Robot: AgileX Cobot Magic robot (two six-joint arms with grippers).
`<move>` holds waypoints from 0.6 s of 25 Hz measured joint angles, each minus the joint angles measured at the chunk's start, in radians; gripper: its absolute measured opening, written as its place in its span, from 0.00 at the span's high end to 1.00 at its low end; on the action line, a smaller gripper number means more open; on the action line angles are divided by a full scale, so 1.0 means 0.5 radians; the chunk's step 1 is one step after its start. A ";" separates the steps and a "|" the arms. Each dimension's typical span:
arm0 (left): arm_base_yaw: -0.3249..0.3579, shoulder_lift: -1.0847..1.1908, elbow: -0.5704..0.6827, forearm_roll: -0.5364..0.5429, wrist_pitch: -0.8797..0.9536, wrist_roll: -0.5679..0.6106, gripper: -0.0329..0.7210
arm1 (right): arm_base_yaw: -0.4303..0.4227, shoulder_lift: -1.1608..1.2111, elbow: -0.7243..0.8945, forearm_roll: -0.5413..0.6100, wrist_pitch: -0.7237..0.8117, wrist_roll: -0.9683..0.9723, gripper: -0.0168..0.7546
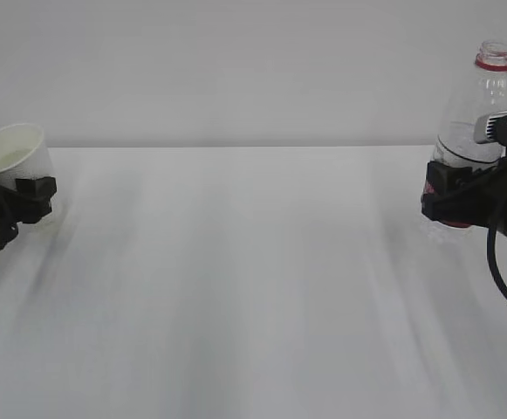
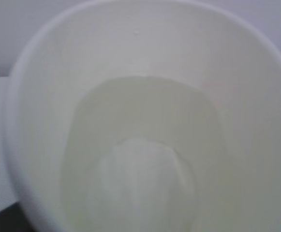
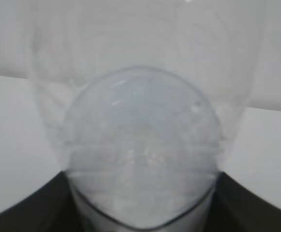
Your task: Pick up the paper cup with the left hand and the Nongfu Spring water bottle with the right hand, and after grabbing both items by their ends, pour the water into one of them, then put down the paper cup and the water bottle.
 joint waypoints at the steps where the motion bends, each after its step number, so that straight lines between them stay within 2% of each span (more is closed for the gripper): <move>1: 0.000 0.000 0.000 0.000 -0.019 0.010 0.30 | 0.000 0.000 0.000 0.000 0.000 0.000 0.42; 15: 0.000 0.085 -0.004 -0.002 -0.054 0.020 0.30 | 0.000 0.000 0.000 0.000 0.000 0.000 0.42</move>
